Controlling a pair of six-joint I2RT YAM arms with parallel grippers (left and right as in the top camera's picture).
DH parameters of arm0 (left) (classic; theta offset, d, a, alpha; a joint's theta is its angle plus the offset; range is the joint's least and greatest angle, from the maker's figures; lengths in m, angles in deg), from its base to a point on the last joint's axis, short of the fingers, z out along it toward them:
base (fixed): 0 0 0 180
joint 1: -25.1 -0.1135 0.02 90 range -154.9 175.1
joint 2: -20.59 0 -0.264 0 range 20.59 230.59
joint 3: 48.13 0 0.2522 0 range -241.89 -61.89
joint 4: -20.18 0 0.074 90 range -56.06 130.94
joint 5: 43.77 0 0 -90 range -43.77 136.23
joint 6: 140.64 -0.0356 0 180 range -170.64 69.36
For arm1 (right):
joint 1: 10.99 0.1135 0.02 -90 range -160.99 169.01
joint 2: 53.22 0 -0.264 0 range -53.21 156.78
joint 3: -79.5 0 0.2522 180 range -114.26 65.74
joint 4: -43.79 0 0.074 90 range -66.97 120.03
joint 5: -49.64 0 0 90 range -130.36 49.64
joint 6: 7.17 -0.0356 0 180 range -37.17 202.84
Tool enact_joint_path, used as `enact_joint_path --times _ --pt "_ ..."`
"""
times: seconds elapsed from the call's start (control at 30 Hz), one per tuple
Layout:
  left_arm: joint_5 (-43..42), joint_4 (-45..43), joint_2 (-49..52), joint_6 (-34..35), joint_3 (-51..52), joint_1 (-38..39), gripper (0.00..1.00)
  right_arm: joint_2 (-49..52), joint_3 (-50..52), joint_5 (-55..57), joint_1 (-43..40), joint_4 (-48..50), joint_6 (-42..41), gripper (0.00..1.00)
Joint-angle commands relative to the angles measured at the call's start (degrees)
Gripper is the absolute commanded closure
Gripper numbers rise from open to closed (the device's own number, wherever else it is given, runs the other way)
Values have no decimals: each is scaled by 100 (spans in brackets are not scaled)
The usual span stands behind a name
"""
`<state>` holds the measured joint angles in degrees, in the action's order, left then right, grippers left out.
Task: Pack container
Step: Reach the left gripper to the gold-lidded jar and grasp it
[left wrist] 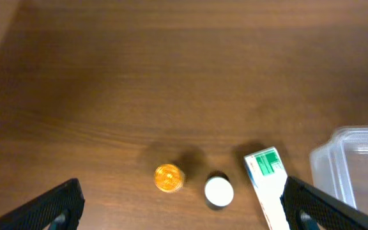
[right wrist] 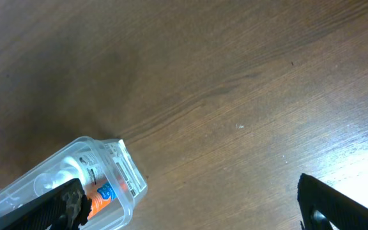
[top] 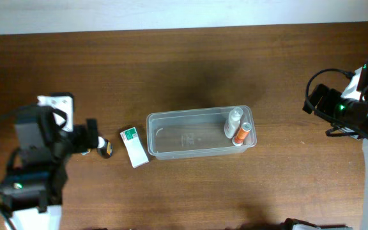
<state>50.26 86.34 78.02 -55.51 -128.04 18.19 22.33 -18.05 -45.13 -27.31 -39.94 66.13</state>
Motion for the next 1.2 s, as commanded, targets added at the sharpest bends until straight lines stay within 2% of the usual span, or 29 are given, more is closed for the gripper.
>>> enact_joint_path --times 0.0,0.27,0.37,0.5,0.6,0.9,1.17 --pt "-433 192 238 55 -369 -393 1 15 -55 33 -22 13 -28 2" --pt "-487 973 929 59 -365 -686 1 15 -55 33 -20 15 -26 2" --pt "-907 1014 1154 85 -365 -686 0 15 -55 33 -20 13 -28 2" --pt "-623 1073 1556 1036 -319 -807 1 15 -55 33 -20 13 -26 2" --pt "-411 1137 1974 1086 -315 -973 0 15 -55 33 -20 13 -28 2" --pt "-330 1051 3182 1091 -310 -1025 1 15 -55 33 -22 13 -26 2" --pt "-142 629 4319 1427 -310 -1051 4 15 -55 33 -22 13 -28 2"
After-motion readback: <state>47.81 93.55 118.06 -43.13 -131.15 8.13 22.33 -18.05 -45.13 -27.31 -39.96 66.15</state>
